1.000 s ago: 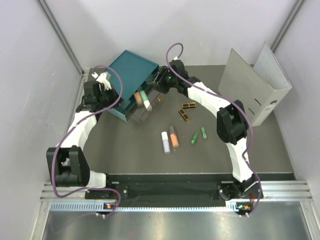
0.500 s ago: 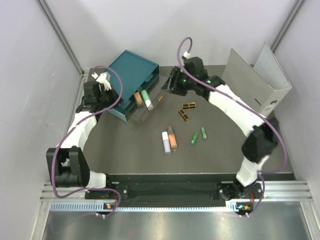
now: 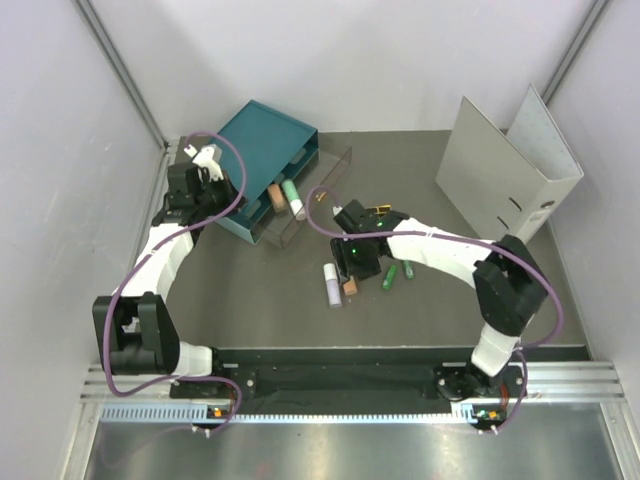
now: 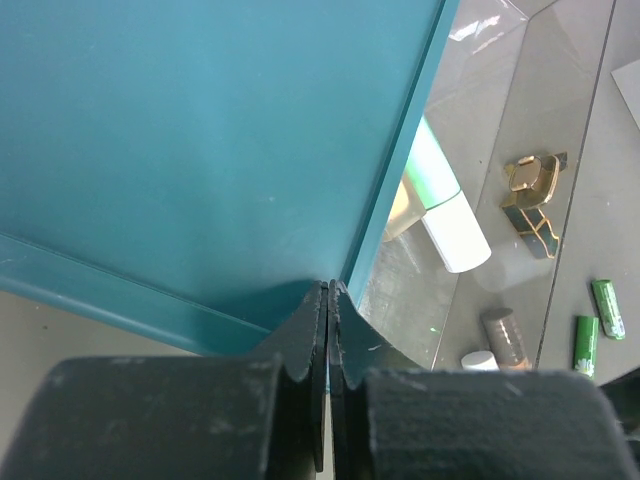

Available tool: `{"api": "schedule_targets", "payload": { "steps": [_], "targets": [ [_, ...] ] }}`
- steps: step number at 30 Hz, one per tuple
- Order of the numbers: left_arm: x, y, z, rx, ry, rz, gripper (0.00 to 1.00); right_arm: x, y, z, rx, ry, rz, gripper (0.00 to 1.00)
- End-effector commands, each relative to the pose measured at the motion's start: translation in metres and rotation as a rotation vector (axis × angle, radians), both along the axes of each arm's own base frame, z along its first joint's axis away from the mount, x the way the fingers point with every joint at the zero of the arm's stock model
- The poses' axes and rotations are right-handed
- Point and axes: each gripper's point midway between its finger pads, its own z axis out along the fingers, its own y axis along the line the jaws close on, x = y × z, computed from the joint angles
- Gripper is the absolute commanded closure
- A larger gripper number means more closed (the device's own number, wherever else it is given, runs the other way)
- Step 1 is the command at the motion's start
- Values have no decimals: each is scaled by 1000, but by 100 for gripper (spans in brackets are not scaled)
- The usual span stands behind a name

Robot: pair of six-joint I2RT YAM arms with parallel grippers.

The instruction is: Organize the makeup

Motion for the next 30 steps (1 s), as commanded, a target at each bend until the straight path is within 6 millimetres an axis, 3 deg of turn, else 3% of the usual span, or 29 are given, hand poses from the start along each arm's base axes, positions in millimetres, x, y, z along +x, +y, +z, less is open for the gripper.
{"api": "schedule_targets", "payload": {
  "steps": [1,13,16,19,23,26,30],
  "targets": [
    [-49,-10,-56,-12,252,-57,100,14,14,-2,0,-54,22,46],
    [-59,-10,-57,-13,252,-58,100,30,0,-50,-173,-70,-9,50],
    [-59,-11,-56,-16,252,-63,100,29,-1,-56,-188,-66,-11,62],
    [-58,-11,-55,-12,248,-63,100,27,-4,-57,-196,-71,-10,91],
    [-56,-11,-54,-7,250,-66,100,23,-6,-47,-179,-98,-6,100],
    [-55,-10,-54,-9,250,-62,100,21,-3,-27,-145,-129,35,100],
    [-55,-11,-54,-13,249,-63,100,19,9,14,-55,-182,112,100]
  ]
}}
